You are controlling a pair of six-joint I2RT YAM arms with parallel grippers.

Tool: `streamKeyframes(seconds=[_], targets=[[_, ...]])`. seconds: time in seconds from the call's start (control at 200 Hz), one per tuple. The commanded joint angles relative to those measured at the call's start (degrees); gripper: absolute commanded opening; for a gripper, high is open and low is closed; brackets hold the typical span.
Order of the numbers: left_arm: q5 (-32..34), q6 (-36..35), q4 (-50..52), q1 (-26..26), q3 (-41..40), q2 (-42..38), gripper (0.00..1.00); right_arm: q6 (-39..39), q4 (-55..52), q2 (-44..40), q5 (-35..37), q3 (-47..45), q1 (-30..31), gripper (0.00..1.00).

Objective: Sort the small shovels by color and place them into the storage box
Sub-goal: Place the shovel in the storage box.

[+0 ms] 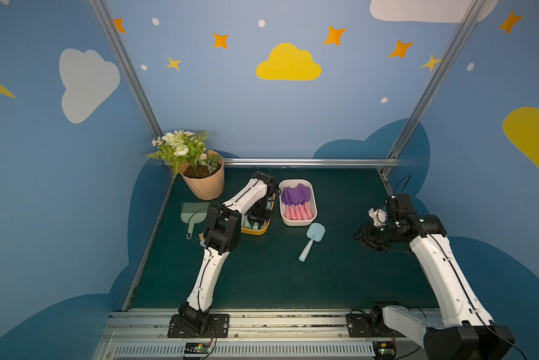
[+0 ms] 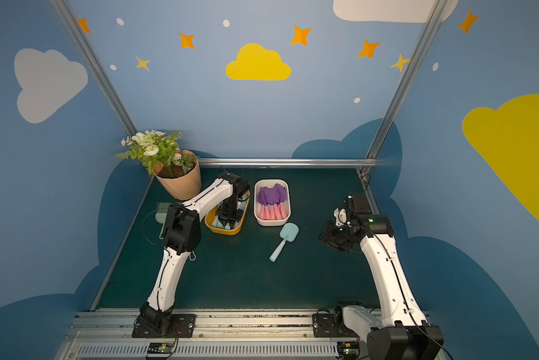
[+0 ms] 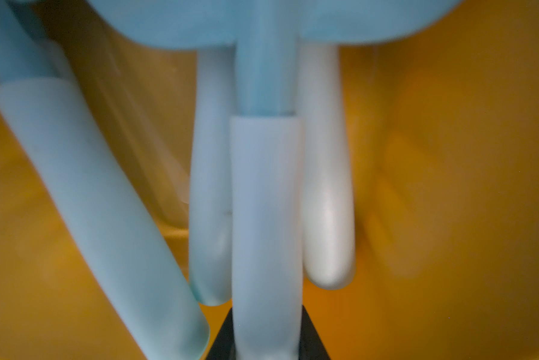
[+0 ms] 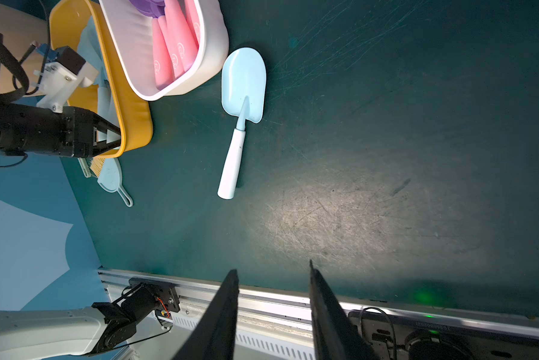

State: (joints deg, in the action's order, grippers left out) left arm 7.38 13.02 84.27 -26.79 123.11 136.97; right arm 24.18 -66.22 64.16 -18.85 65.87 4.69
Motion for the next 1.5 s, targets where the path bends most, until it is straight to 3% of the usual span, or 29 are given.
streamKeyframes(seconds=[0.0,0.385,0.771,0.971,1.136,1.497], targets=[[0.27,-0.78,0.80,-0.11,0.11,1.01,0.11,-0.12,0.56,0.33,0.62,-0.56,-0.05,0.39],[0.44,-0.89,0.79,-0.20,-0.51,1.00,0.20,-0.06,0.56,0.39,0.47,-0.70,-0.13,0.39],[0.80,-0.93,0.73,-0.36,-0.33,-0.36,0.23,-0.02,0.65,0.35,0.31,-0.56,-0.11,0.39],[1.73,-1.05,1.37,-0.72,0.70,-2.85,0.27,0.16,0.65,0.22,0.15,-0.48,-0.11,0.39],[4.30,-1.94,1.77,-1.91,2.33,-5.48,0.36,0.40,0.65,0.00,0.04,-0.48,-0.12,0.39],[6.19,-0.93,2.21,-3.54,4.17,-13.32,0.39,0.95,0.25,-0.44,-0.82,0.22,-0.12,0.39]])
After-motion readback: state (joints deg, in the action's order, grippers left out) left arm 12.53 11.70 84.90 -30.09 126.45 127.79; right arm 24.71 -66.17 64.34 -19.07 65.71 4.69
